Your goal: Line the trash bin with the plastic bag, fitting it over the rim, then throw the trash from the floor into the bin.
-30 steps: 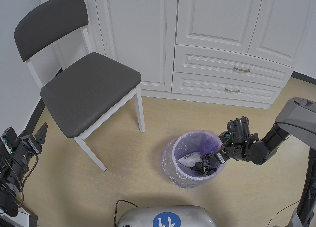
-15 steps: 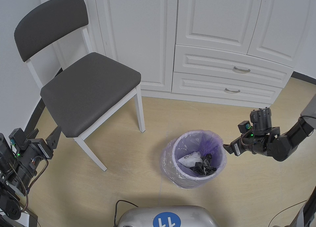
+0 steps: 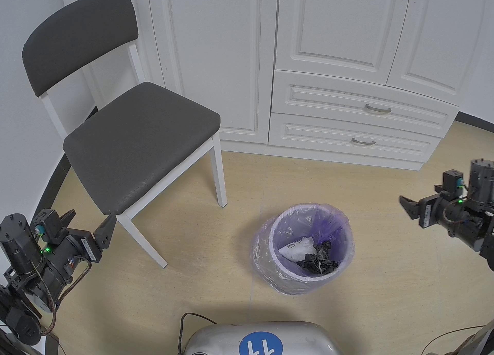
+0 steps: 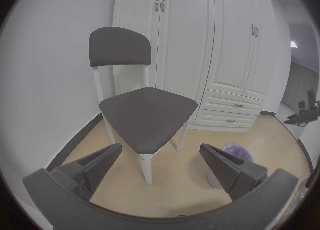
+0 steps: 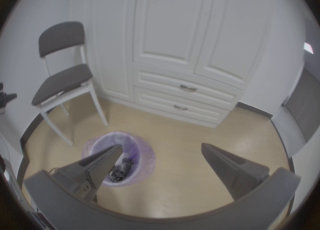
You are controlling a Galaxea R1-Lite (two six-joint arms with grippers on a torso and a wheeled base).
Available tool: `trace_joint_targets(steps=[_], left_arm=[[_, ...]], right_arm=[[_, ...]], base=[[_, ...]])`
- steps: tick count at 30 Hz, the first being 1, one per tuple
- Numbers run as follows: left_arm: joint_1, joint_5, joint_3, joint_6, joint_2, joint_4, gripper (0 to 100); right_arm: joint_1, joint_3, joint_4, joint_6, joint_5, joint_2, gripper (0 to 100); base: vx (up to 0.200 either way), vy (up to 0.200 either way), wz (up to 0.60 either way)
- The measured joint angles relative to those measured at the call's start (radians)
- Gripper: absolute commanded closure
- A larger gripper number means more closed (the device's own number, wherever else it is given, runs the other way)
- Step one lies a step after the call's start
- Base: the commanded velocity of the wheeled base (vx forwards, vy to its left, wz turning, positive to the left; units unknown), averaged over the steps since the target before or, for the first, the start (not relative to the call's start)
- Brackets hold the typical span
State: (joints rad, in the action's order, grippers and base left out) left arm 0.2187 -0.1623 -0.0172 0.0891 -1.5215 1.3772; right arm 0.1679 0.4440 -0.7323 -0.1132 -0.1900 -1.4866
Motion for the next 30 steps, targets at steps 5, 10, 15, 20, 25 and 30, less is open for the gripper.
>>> trace_joint_targets(steps=[5,10,15,20,25,30], left_arm=[[0.014,-0.001,0.000,-0.006,0.002,0.047,0],[0.021,0.002,-0.025,-0.011,0.034,0.079,0],[0.022,0.006,-0.084,-0.014,0.096,0.072,0],[0.021,0.010,-0.145,-0.015,0.185,-0.025,0],[0.014,0.010,-0.233,-0.021,0.279,-0.169,0],[-0.004,0.010,-0.331,-0.033,0.376,-0.350,0]], right_arm=[[-0.127,-0.056,-0.003,0.015,0.001,0.147,0],[-0.213,-0.071,-0.004,0.020,0.005,0.289,0],[-0.234,-0.045,-0.003,0.021,0.006,0.413,0],[-0.213,-0.007,0.004,0.024,0.011,0.515,0],[-0.180,0.031,0.050,0.051,0.023,0.593,0],[-0.164,0.071,0.126,0.096,0.047,0.658,0]], base=[[0.000,0.000,0.00],[0.000,0.000,0.00],[0.000,0.000,0.00],[0.000,0.000,0.00],[0.000,0.000,0.00],[0.000,0.000,0.00]])
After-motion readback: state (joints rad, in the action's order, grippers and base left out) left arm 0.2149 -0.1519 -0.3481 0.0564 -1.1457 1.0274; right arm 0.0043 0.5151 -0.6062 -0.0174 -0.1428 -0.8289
